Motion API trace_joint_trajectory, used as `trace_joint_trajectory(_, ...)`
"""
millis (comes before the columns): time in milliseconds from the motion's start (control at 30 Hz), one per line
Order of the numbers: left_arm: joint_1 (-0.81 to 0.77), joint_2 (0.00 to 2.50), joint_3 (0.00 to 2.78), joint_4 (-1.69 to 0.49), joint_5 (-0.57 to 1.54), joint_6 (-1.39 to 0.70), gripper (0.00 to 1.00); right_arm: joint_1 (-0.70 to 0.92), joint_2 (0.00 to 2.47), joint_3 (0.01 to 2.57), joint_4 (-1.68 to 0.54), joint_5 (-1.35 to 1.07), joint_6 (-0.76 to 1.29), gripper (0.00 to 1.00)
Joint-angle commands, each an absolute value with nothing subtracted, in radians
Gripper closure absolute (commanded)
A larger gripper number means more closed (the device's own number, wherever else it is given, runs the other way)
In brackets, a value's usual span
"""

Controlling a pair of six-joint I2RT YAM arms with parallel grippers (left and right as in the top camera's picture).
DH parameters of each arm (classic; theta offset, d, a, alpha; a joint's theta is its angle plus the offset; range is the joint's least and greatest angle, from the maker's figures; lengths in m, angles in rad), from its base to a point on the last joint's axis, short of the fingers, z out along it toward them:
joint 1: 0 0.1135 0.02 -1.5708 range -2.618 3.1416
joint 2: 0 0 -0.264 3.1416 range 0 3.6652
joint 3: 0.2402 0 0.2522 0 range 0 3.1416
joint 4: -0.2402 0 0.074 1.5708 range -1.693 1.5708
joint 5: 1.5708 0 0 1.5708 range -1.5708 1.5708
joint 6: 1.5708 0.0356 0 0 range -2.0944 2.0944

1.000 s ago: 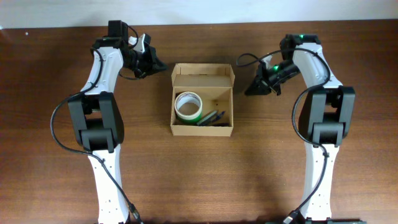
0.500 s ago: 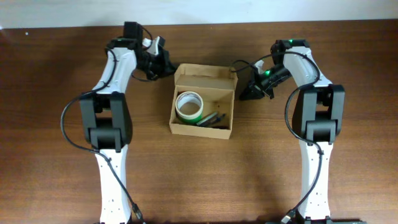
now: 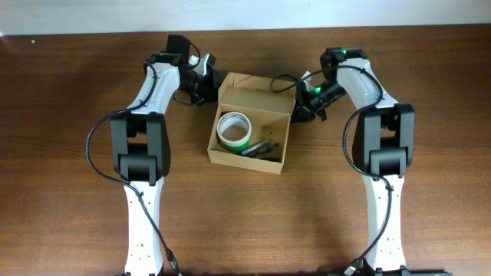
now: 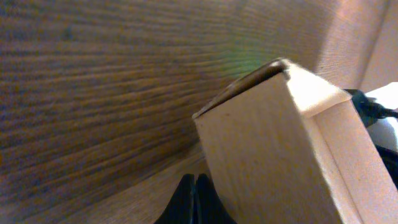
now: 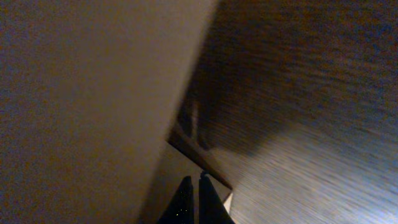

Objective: Pack container
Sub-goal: 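Move both grippers to the box lid's back corners, then push the lid forward with both grippers to close the box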

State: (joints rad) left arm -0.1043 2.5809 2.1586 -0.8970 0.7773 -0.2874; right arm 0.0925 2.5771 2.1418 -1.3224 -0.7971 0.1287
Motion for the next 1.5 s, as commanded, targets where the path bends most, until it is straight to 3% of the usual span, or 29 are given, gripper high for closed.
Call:
trace_joint_trajectory(0,-0.102,2.589,2.160,-0.889,0.849,-0.272,0.98,0.101,2.588,2.150,-1.308,-0.844,0.131,0.96)
trace_joint_trajectory(500,-0.084,2.589,2.160,-0.795,1.174,-0.289,0.98,0.098,2.587,2.296,-1.324,-0.937,0.127,0.96)
trace_joint_trajectory(1000,-0.046,2.589,2.160,-0.770,1.351,-0.302,0.96,0.098,2.587,2.669,-1.514,-1.002,0.108,0.96)
trace_joint_trajectory(1233,-0.048,2.588,2.160,-0.710,1.572,-0.302,0.96,0.097,2.587,2.729,-1.613,-0.982,0.081,0.96)
trace_joint_trajectory(1467,-0.060,2.587,2.160,-0.823,1.570,-0.214,0.98,0.098,2.574,2.729,-1.699,-0.926,0.037,0.96)
